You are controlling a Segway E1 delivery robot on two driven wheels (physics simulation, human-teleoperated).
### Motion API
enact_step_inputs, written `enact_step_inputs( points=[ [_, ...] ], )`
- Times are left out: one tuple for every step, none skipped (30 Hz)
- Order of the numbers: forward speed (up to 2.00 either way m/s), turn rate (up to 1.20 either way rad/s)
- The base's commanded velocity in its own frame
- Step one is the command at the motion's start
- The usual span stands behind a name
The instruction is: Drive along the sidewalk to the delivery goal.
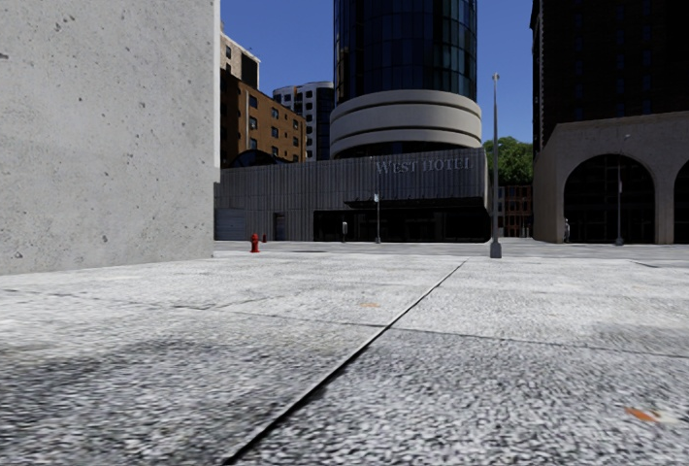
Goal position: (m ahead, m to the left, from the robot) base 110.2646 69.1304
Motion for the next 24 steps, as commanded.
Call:
enact_step_inputs(
  points=[
    [1.62,0.00],
    [2.00,0.00],
    [2.00,0.00],
    [2.00,0.00],
    [2.00,0.00],
    [2.00,0.00],
    [2.00,0.00],
    [2.00,0.00],
    [2.00,0.00],
    [2.00,0.00],
    [2.00,0.00],
    [2.00,0.00],
    [2.00,0.00],
    [2.00,0.00],
    [2.00,0.00],
    [2.00,-0.04],
    [2.00,-0.14],
    [2.00,-0.23],
    [2.00,-0.27],
    [2.00,-0.27],
    [2.00,-0.28],
    [2.00,-0.28],
    [2.00,-0.28],
    [2.00,-0.23]
  ],
)
